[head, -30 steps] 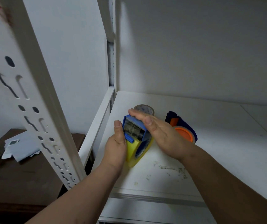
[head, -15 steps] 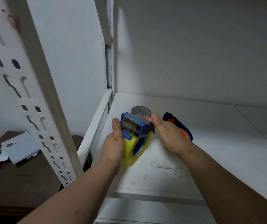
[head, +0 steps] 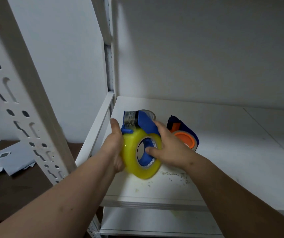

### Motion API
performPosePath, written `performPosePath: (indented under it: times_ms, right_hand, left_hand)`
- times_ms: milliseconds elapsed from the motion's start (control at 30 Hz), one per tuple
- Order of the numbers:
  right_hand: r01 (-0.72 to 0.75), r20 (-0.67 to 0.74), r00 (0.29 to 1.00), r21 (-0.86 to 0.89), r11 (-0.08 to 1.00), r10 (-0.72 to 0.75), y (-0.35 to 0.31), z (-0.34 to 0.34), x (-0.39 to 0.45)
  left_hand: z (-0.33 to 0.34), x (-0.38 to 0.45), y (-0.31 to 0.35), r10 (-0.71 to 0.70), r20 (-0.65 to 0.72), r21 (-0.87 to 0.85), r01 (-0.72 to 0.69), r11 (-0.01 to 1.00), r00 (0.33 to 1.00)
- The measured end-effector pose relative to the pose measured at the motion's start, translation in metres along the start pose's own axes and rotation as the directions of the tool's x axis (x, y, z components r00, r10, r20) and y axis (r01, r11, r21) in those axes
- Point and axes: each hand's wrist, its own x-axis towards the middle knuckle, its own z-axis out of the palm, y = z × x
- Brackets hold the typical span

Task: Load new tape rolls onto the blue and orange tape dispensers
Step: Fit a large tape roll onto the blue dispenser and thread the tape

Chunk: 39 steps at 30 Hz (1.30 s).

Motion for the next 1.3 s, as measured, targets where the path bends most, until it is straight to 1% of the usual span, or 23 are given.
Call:
performPosePath:
  times_ms: [67,167,267,333,367,400,467,533,633,667,733,767,800,900,1000,1133,1300]
  right_hand:
    - [-0.007,-0.044,0.999,-0.106,0.994,0.002,0.002,0.003,0.001]
    - [-0.045,-0.054,0.998,-0.221,0.974,0.034,0.002,0.005,0.003]
    - [-0.098,-0.045,0.995,-0.311,0.945,0.088,0.004,0.007,0.002]
    - [-0.132,-0.053,0.991,-0.335,0.933,0.121,0.004,0.009,0.003]
    - [-0.150,-0.060,0.989,-0.335,0.930,0.137,0.004,0.010,0.004]
    - [-0.165,-0.067,0.986,-0.333,0.929,0.151,0.005,0.010,0.004]
    - [-0.179,-0.079,0.984,-0.344,0.922,0.162,0.005,0.011,0.006]
    - [-0.186,-0.084,0.983,-0.374,0.908,0.166,0.004,0.013,0.009]
    - [-0.198,-0.091,0.980,-0.443,0.874,0.176,0.000,0.016,0.013]
    - [-0.199,-0.087,0.980,-0.462,0.865,0.179,-0.001,0.016,0.014]
    - [-0.194,-0.065,0.980,-0.493,0.848,0.187,-0.001,0.016,0.015]
    - [-0.192,-0.041,0.979,-0.514,0.836,0.199,-0.002,0.015,0.015]
    - [-0.189,-0.010,0.976,-0.538,0.821,0.218,-0.002,0.014,0.015]
    - [-0.186,0.063,0.962,-0.562,0.806,0.266,-0.005,0.014,0.014]
    - [-0.208,0.033,0.966,-0.497,0.843,0.257,-0.008,0.017,0.018]
    - [-0.217,-0.021,0.973,-0.423,0.880,0.231,-0.008,0.018,0.033]
    - [-0.185,-0.039,0.982,-0.388,0.903,0.184,-0.004,0.013,0.041]
  left_hand:
    - [-0.002,0.001,0.000,-0.093,0.049,-0.015,0.094,0.995,0.994]
    - [-0.008,-0.003,-0.002,-0.123,0.060,-0.027,0.125,0.992,0.991]
    - [-0.019,-0.001,-0.003,-0.083,0.024,0.007,0.083,0.997,0.996]
    - [-0.025,0.001,-0.003,-0.041,-0.014,0.032,0.042,0.999,0.999]
    - [-0.027,0.001,-0.003,-0.013,-0.010,0.056,0.014,0.998,1.000]
    - [-0.027,0.001,-0.003,0.018,0.010,0.096,-0.019,0.995,1.000]
    - [-0.028,0.001,-0.006,0.078,0.044,0.229,-0.086,0.970,0.996]
    - [-0.029,0.004,-0.011,0.142,0.010,0.382,-0.135,0.914,0.990]
    - [-0.030,0.008,-0.020,0.230,-0.046,0.590,-0.159,0.792,0.972]
    - [-0.030,0.009,-0.023,0.265,-0.039,0.666,-0.173,0.726,0.963]
    - [-0.028,0.009,-0.027,0.361,-0.011,0.821,-0.198,0.536,0.933]
    - [-0.027,0.008,-0.027,0.402,-0.003,0.862,-0.202,0.464,0.916]
    - [-0.027,0.008,-0.026,0.420,-0.001,0.875,-0.202,0.439,0.908]
    - [-0.028,0.008,-0.021,0.439,0.018,0.883,-0.220,0.415,0.898]
    - [-0.027,0.012,-0.017,0.486,0.018,0.901,-0.225,0.372,0.874]
    - [-0.025,0.023,-0.009,0.540,-0.051,0.892,-0.206,0.403,0.840]
    - [-0.018,0.039,0.002,0.579,-0.110,0.841,-0.235,0.488,0.808]
